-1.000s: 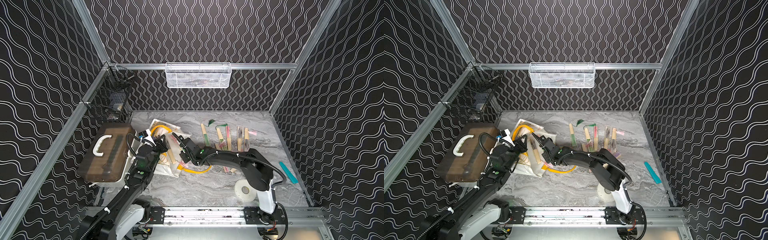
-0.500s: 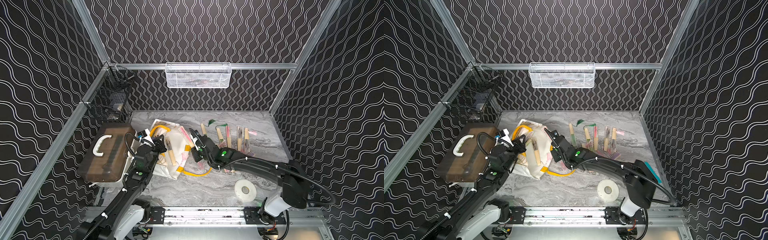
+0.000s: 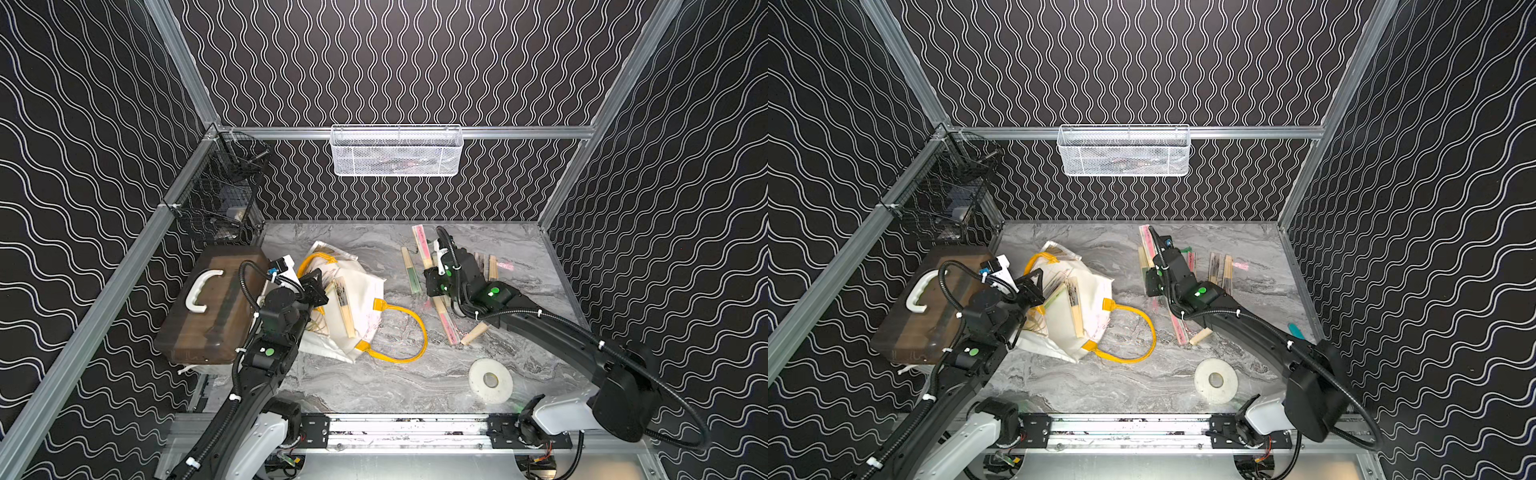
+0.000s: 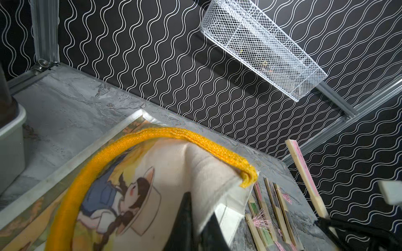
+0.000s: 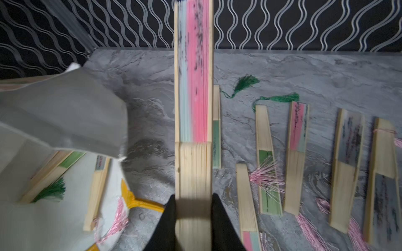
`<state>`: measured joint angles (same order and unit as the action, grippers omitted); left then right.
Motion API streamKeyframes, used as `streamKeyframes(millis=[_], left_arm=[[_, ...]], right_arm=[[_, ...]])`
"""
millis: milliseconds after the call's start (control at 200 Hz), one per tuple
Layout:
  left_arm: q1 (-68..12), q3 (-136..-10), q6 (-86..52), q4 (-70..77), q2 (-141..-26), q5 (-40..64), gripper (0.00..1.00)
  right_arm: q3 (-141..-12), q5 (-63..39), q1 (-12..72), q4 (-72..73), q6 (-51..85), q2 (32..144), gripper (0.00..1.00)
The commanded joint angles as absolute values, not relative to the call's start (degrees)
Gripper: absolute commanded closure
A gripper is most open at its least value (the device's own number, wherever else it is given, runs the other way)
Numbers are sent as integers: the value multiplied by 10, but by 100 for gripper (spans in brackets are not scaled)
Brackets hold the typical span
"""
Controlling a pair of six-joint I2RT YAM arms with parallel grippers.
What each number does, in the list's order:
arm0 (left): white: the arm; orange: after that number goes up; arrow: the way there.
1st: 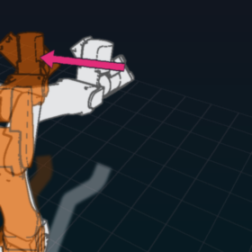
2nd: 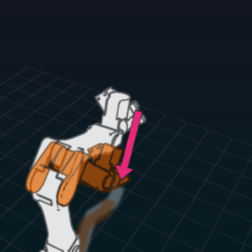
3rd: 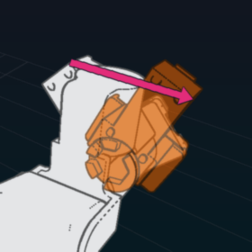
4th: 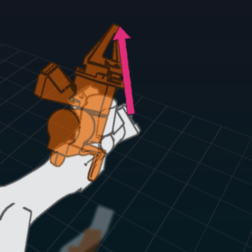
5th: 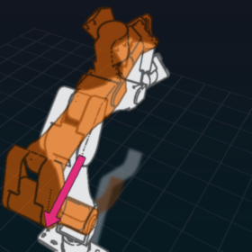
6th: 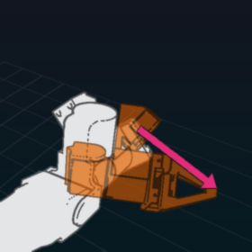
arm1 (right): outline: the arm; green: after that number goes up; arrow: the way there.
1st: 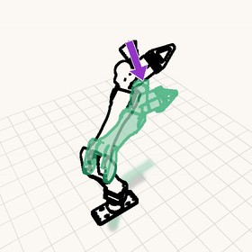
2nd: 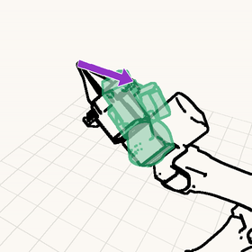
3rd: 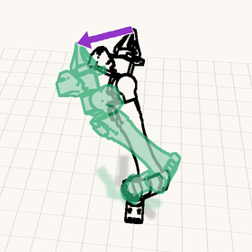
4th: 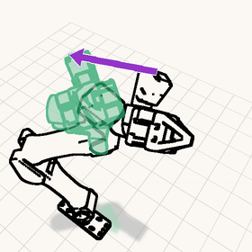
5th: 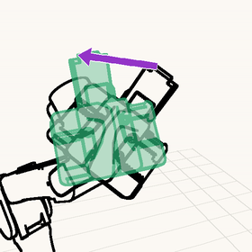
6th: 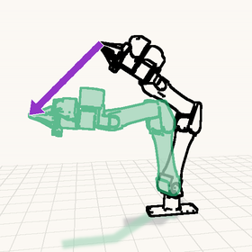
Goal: Take out the folding fans from the tote bags
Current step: Pick up the folding fan from the canvas bag, then place the folding fan at the center of the board.
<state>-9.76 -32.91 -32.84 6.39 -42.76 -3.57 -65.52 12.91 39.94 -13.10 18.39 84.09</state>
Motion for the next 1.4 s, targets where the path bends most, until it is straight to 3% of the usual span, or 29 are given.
streamKeyframes(millis=[0, 315, 701, 911, 1131, 1392], left_arm=[[-97, -356, -304, 47, -415, -29, 100], [-97, -396, -276, -49, -376, -19, 100], [-97, -348, -277, -14, -348, -1, 100], [-97, -332, -273, 8, -338, 3, 100], [-97, -328, -279, 19, -356, 4, 100], [-97, -329, -297, 42, -398, 6, 100]], right_arm=[[-709, 104, 393, -136, 167, 902, 85], [-875, 46, 387, -149, 175, 1131, 85], [-970, 13, 385, -174, 207, 1299, 79], [-1004, 7, 381, -189, 208, 1342, 55], [-945, 24, 378, -186, 212, 1237, 40], [-789, 84, 396, -162, 241, 1010, 39]])
